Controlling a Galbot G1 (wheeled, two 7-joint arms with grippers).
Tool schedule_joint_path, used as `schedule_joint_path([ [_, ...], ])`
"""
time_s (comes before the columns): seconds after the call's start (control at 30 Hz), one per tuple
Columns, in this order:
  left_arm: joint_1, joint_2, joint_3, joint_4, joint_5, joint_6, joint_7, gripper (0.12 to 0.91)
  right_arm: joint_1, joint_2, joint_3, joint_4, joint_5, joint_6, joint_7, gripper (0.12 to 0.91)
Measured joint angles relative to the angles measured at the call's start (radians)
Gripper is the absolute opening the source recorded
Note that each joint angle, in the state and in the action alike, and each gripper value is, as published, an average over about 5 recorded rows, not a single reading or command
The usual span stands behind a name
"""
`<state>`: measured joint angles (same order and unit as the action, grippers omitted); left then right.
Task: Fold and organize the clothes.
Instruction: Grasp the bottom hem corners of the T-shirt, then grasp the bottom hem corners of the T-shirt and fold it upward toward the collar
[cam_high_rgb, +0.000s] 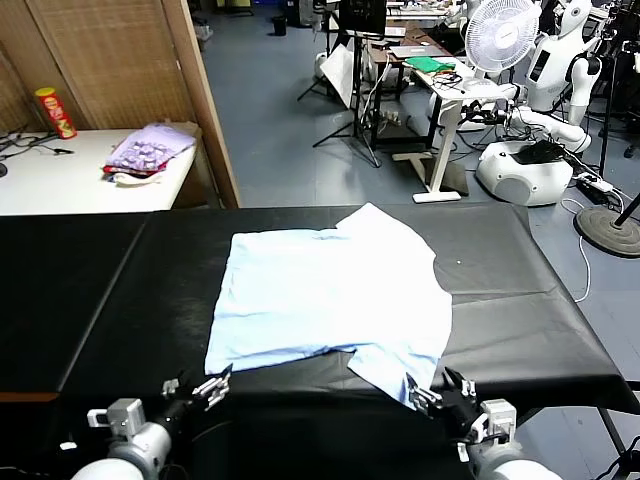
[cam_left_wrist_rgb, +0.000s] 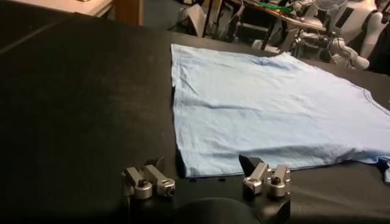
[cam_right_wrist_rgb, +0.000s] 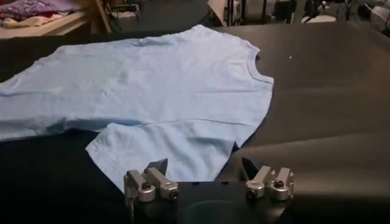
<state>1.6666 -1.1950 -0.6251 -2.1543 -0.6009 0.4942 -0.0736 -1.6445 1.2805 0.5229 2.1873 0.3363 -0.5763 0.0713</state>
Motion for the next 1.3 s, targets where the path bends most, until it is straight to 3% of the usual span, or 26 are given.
schedule_joint_path([
  [0.07, -0.002, -0.001, 0.001, 0.004, -0.001, -0.004, -0.001, 0.796, 0.0, 0.003, -0.002, -0.004, -0.001, 0.001, 0.003, 0.754],
  [0.17, -0.005, -0.003, 0.006, 0.016, 0.0, -0.014, -0.003, 0.739, 0.002, 0.013, -0.006, -0.014, -0.005, 0.002, 0.009, 0.639],
  [0.27, -0.005, -0.003, 0.011, 0.022, 0.006, -0.021, -0.002, 0.597, 0.002, 0.022, -0.01, -0.022, -0.011, 0.003, 0.012, 0.502],
  [0.4, -0.001, -0.002, 0.017, 0.021, 0.017, -0.026, 0.003, 0.379, -0.003, 0.032, -0.019, -0.025, -0.027, 0.01, 0.015, 0.239],
  [0.47, 0.003, -0.001, 0.02, 0.017, 0.026, -0.03, 0.008, 0.278, -0.009, 0.035, -0.022, -0.02, -0.036, 0.015, 0.016, 0.157],
  [0.6, 0.016, 0.0, 0.026, 0.0, 0.046, -0.042, 0.019, 0.139, -0.029, 0.035, -0.017, 0.006, -0.054, 0.014, 0.024, 0.122],
  [0.8, 0.053, 0.015, 0.012, -0.044, 0.054, -0.048, 0.005, 0.129, -0.074, 0.022, 0.007, 0.084, -0.059, -0.012, 0.034, 0.122],
  [0.97, 0.095, 0.033, -0.016, -0.093, 0.042, -0.058, -0.001, 0.129, -0.079, 0.006, 0.034, 0.124, -0.048, 0.019, 0.026, 0.122],
  [1.13, 0.074, 0.024, -0.019, -0.1, 0.037, -0.112, -0.008, 0.129, -0.013, -0.024, 0.05, 0.089, 0.003, 0.069, 0.018, 0.122],
  [1.3, -0.017, 0.016, 0.004, -0.061, 0.045, -0.139, -0.012, 0.129, 0.106, -0.069, 0.036, 0.001, 0.026, 0.109, 0.0, 0.122],
])
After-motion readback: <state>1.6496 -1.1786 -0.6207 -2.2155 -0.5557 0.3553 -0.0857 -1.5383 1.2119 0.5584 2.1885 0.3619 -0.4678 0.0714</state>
